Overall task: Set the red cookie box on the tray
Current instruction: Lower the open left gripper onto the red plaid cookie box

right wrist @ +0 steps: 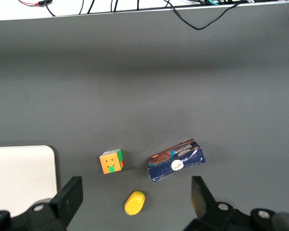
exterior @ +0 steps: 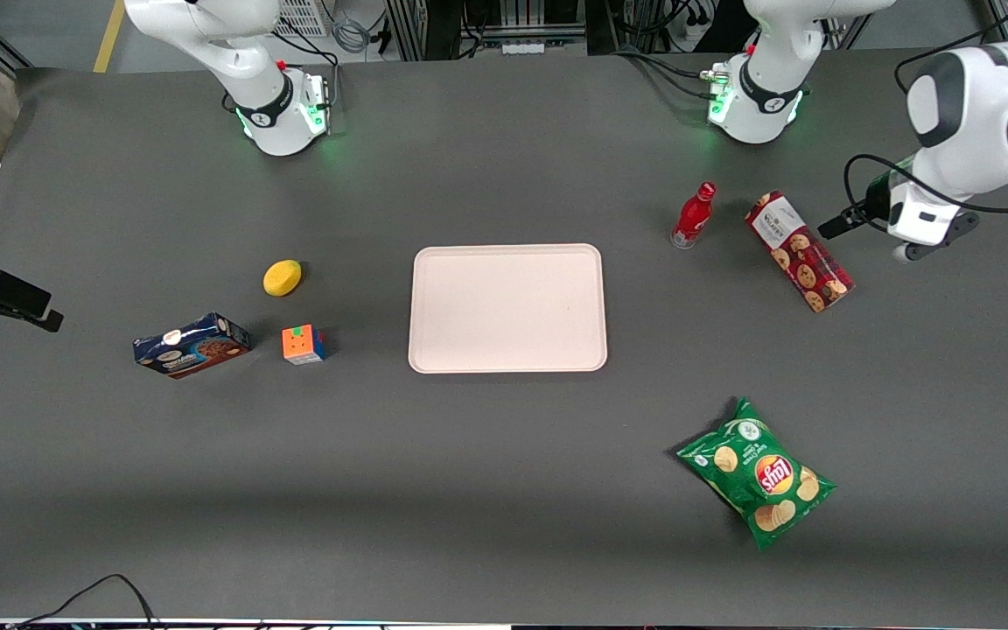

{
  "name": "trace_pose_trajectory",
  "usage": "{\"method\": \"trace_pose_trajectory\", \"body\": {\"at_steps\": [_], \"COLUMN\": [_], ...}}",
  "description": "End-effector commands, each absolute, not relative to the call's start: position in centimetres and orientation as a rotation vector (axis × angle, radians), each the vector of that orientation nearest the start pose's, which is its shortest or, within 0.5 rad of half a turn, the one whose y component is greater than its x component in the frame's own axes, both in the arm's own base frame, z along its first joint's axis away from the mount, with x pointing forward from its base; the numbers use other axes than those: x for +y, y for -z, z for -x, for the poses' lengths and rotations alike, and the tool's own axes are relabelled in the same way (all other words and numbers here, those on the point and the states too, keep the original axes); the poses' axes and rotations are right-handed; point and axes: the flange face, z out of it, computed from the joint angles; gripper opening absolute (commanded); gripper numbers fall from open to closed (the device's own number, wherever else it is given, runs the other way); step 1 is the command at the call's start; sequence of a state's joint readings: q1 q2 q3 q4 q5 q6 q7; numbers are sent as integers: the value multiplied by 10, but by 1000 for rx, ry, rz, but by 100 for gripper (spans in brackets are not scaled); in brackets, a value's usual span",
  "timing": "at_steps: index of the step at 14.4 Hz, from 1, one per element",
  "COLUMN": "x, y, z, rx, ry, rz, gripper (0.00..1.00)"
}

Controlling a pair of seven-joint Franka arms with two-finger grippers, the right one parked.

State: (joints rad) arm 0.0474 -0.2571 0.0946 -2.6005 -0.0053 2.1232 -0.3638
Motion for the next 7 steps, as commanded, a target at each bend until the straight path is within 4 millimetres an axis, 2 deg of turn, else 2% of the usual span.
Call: {"method": "trace_pose_trajectory", "body": {"at_steps": [1,5,7], "x": [46,43,41], "y": [-297,-258,-245], "z": [-363,-349,-350], "rx": [-823,-854,-852], "ry": [-237,-203,-170], "rz": [3046,3033,3031], "gripper": [100,100,100]}}
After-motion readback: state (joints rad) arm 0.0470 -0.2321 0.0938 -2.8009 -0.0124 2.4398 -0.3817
